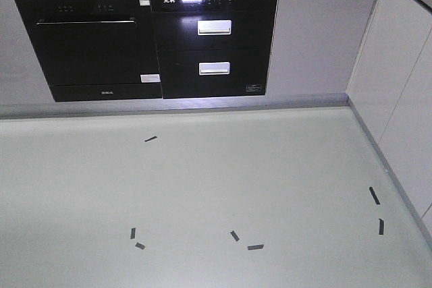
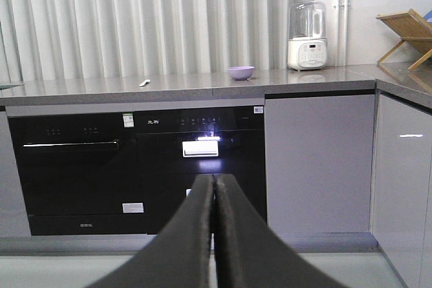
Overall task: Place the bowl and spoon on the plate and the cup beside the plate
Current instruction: 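Drive the base toward the counter with both grippers raised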
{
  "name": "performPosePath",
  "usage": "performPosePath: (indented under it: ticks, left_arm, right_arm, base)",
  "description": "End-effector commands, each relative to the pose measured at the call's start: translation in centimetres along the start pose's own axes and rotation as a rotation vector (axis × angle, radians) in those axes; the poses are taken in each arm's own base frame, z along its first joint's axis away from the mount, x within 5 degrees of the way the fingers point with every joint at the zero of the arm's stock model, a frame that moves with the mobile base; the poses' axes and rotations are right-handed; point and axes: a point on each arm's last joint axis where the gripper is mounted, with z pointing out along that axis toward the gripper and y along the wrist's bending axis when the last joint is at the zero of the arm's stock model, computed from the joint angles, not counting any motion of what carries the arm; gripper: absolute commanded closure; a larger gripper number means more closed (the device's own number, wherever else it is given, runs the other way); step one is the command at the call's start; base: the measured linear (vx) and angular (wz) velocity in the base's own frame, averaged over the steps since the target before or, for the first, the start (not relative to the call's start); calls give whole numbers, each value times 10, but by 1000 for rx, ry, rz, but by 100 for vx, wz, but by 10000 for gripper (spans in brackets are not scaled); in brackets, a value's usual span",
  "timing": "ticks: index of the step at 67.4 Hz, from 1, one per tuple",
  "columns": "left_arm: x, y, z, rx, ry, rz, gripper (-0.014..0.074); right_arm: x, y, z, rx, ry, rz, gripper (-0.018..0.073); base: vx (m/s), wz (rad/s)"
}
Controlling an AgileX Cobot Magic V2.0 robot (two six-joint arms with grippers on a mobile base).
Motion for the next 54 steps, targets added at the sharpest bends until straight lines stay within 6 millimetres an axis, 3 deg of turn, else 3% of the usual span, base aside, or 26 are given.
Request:
performPosePath:
  ticks: [1,54]
  left_arm:
    - [-15,-2,-3,15,-115,-12,603]
    - [-15,-2,-3,15,-115,-12,603]
  right_arm:
    - [-5,0,-1,-1,-79,-14,570]
    - [-5,0,-1,-1,-79,-14,570]
  base:
    - [0,0]
    - [0,0]
